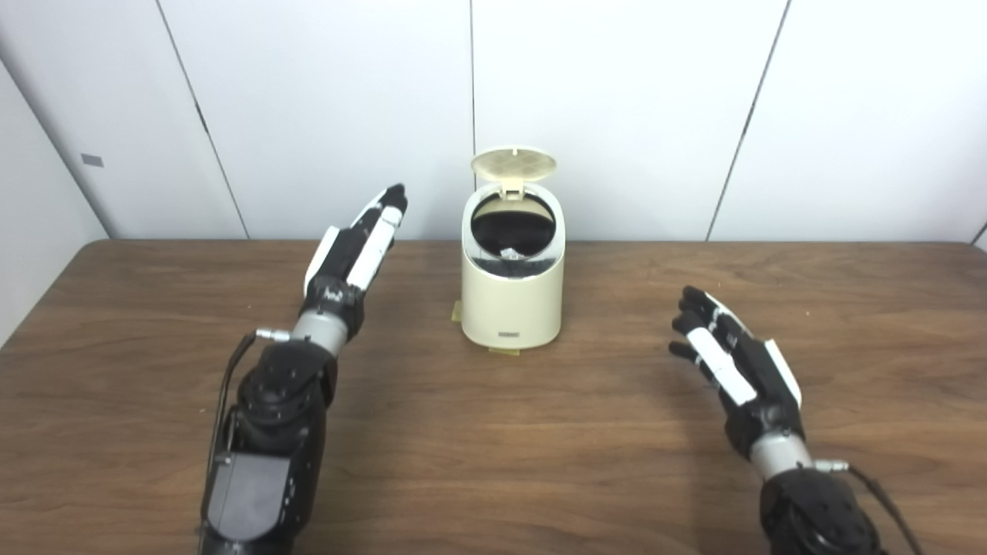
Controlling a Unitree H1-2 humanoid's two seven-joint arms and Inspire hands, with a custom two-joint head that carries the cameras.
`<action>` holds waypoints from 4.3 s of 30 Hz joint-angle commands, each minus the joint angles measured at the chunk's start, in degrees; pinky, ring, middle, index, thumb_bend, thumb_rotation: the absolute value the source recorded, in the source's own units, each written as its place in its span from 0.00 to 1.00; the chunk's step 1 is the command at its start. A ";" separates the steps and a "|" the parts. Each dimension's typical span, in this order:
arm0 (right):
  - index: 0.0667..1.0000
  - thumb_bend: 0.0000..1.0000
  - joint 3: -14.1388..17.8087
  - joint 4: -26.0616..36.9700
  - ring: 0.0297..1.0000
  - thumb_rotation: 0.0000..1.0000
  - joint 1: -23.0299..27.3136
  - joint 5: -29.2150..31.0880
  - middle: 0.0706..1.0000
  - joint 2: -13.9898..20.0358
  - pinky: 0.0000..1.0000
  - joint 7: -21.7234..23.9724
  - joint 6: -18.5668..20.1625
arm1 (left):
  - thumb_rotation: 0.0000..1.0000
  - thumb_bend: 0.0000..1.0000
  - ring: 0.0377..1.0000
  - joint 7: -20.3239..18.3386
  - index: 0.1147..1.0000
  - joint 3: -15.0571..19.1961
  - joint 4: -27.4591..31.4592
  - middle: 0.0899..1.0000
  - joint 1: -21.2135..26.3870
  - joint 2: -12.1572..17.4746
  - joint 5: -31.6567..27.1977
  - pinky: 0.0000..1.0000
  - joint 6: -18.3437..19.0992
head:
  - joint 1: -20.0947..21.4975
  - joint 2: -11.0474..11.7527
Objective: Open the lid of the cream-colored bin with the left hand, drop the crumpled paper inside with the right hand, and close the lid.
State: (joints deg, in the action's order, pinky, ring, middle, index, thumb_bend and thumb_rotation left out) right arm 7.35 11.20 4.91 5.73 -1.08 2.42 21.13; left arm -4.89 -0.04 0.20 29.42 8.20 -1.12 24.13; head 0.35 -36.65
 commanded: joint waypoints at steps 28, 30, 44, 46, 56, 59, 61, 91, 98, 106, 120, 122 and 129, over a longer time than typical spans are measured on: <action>0.99 0.57 -3.57 -3.24 1.00 1.00 -0.82 -1.02 0.93 -0.91 1.00 -3.10 -7.63 | 1.00 0.55 0.95 -1.39 0.63 -14.95 -7.07 0.87 17.96 4.24 20.03 0.96 -4.05 | 0.17 0.32; 0.99 0.59 -4.45 -3.79 1.00 1.00 -0.74 -3.50 0.93 -0.11 1.00 -3.63 -8.28 | 1.00 0.55 0.94 -1.27 0.59 -16.79 -6.27 0.87 17.18 5.41 23.39 0.92 -6.46 | 0.21 0.24; 1.00 0.61 -9.79 -3.16 0.93 1.00 -1.08 -16.07 0.89 3.99 0.90 -5.53 -8.13 | 1.00 0.54 0.89 -1.98 0.50 -23.07 -3.62 0.83 15.74 10.19 39.91 0.82 -16.81 | 0.48 -0.18; 1.00 0.62 -10.00 -3.24 0.92 1.00 -1.04 -16.70 0.89 4.21 0.90 -5.48 -8.00 | 1.00 0.54 0.89 -2.32 0.50 -23.29 -3.16 0.83 15.41 10.48 41.65 0.82 -17.30 | 0.45 -0.17; 1.00 0.58 -13.02 -2.51 0.90 1.00 -1.14 -26.59 0.87 7.68 0.87 -6.55 -9.67 | 1.00 0.50 0.85 -2.66 0.55 -24.07 -5.34 0.82 13.09 11.93 48.73 0.78 -20.74 | 0.69 -0.55; 1.00 0.61 -13.40 -2.07 0.91 1.00 -1.24 -28.13 0.88 8.20 0.95 -6.57 -10.13 | 1.00 0.51 0.87 -3.33 0.58 -24.20 -6.30 0.83 12.49 12.21 49.38 0.81 -22.07 | 0.78 -0.79; 1.00 0.63 -13.67 -2.27 0.90 1.00 -1.18 -29.53 0.88 8.54 0.93 -6.69 -10.38 | 1.00 0.52 0.89 -4.25 0.58 -24.45 -6.38 0.84 11.96 12.35 50.52 0.84 -21.89 | 0.82 -0.89; 1.00 0.63 -14.52 -1.27 0.94 1.00 0.29 -36.31 0.92 9.76 0.87 -6.36 -10.01 | 1.00 0.55 0.96 -6.20 0.69 -28.28 -4.94 0.91 3.64 12.45 57.36 0.91 -25.20 | 0.19 -1.76; 1.00 0.62 -14.54 -0.99 0.94 1.00 0.14 -37.13 0.92 9.51 0.87 -6.05 -8.97 | 0.99 0.55 0.94 -5.33 0.76 -24.71 -2.85 0.89 1.10 10.50 52.83 0.88 -22.79 | 0.01 -1.86; 1.00 0.62 -14.42 -2.16 0.93 1.00 -0.13 -36.14 0.93 9.10 0.85 -6.56 -9.98 | 0.86 0.49 0.91 0.51 0.92 -10.87 4.54 0.91 -6.75 2.66 36.08 0.82 -20.06 | -0.01 -1.89; 1.00 0.58 -13.47 -2.52 0.94 1.00 0.00 -31.80 0.94 9.94 0.89 -4.65 -11.15 | 0.95 0.51 0.98 3.80 1.00 0.29 11.61 0.97 -22.63 -1.76 18.36 0.94 -21.30 | -1.02 -1.63; 1.00 0.57 -12.32 -3.15 0.92 1.00 0.03 -28.00 0.93 9.48 0.89 -4.01 -12.28 | 0.93 0.51 0.95 4.18 1.00 1.25 10.88 0.95 -24.89 -2.43 16.60 0.92 -21.04 | -1.14 -1.33; 1.00 0.57 -5.89 -4.57 0.97 1.00 0.18 -7.60 0.97 4.76 0.94 0.54 -12.36 | 0.99 0.47 0.99 3.54 1.00 3.33 8.45 0.98 -31.61 -3.49 8.97 1.00 -23.06 | -0.48 -1.54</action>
State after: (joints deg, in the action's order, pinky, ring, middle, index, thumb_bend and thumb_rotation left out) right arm 1.30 5.91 3.65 -4.32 3.91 1.67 9.49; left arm -1.60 2.64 8.09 -2.91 4.83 9.37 1.16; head -0.09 -38.14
